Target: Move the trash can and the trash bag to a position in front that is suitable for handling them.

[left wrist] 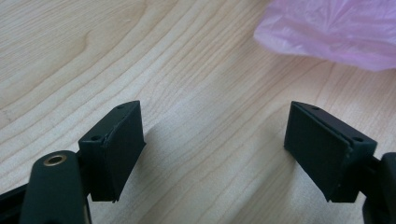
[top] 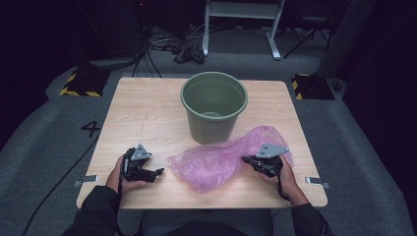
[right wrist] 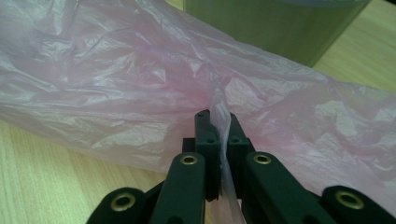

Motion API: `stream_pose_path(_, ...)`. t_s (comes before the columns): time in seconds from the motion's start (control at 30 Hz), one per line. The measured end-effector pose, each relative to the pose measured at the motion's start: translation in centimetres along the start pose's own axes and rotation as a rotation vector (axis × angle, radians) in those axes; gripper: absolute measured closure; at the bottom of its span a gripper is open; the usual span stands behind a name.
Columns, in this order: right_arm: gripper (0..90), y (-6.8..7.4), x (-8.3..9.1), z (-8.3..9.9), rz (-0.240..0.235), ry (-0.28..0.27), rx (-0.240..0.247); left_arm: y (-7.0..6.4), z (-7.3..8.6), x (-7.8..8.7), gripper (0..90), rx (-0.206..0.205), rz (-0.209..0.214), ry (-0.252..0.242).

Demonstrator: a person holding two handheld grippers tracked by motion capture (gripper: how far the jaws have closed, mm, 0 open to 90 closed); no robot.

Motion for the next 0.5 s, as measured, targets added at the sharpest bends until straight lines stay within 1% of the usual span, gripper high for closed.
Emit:
stream_pose_path(0.03, 89.0, -0.3, 0.2, -0.1, 0.004, -0.008, -0.005, 0.0, 0.0, 0.0, 19.5, 0.000, 0.001, 0.000)
stream_pose_path(0.1, 89.0, -0.3, 0.4, -0.1, 0.005, -0.013, -0.007, 0.1, -0.1, 0.0, 19.6, -0.005, 0.001, 0.003)
stream_pose_path(0.17, 89.1, -0.5, 0.8, -0.4, 0.008, -0.033, 0.000, 0.1, -0.1, -0.1, 19.6, 0.001, 0.003, 0.000)
stream_pose_path(0.23, 89.1, -0.5, 0.9, -0.5, 0.009, -0.035, 0.000, 0.1, -0.1, -0.1, 19.6, 0.002, 0.002, 0.000)
stream_pose_path(0.27, 89.1, -0.6, 1.2, -0.7, 0.015, -0.049, 0.003, 0.1, -0.1, -0.1, 19.6, 0.003, 0.000, 0.000)
stream_pose_path(0.33, 89.1, -0.6, 1.4, -0.9, 0.012, -0.059, 0.000, 0.1, -0.1, -0.1, 19.5, 0.003, -0.001, 0.000)
stream_pose_path(0.4, 89.2, -0.6, 1.9, -1.4, -0.001, -0.090, -0.004, 0.1, -0.1, -0.1, 19.5, 0.004, -0.002, 0.000)
stream_pose_path(0.5, 89.2, -0.5, 2.1, -1.6, -0.004, -0.103, 0.005, 0.1, -0.1, -0.1, 19.4, 0.005, -0.003, 0.001)
Point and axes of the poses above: each handheld gripper's, and its own axes: x roughly backward along the jaws, z roughly out of its underside, y roughly to its left, the point moved 9 cm from there along -x, roughly forward along the jaws, and after that the axes turned 7 degrees about z, right-handed, at the moved point
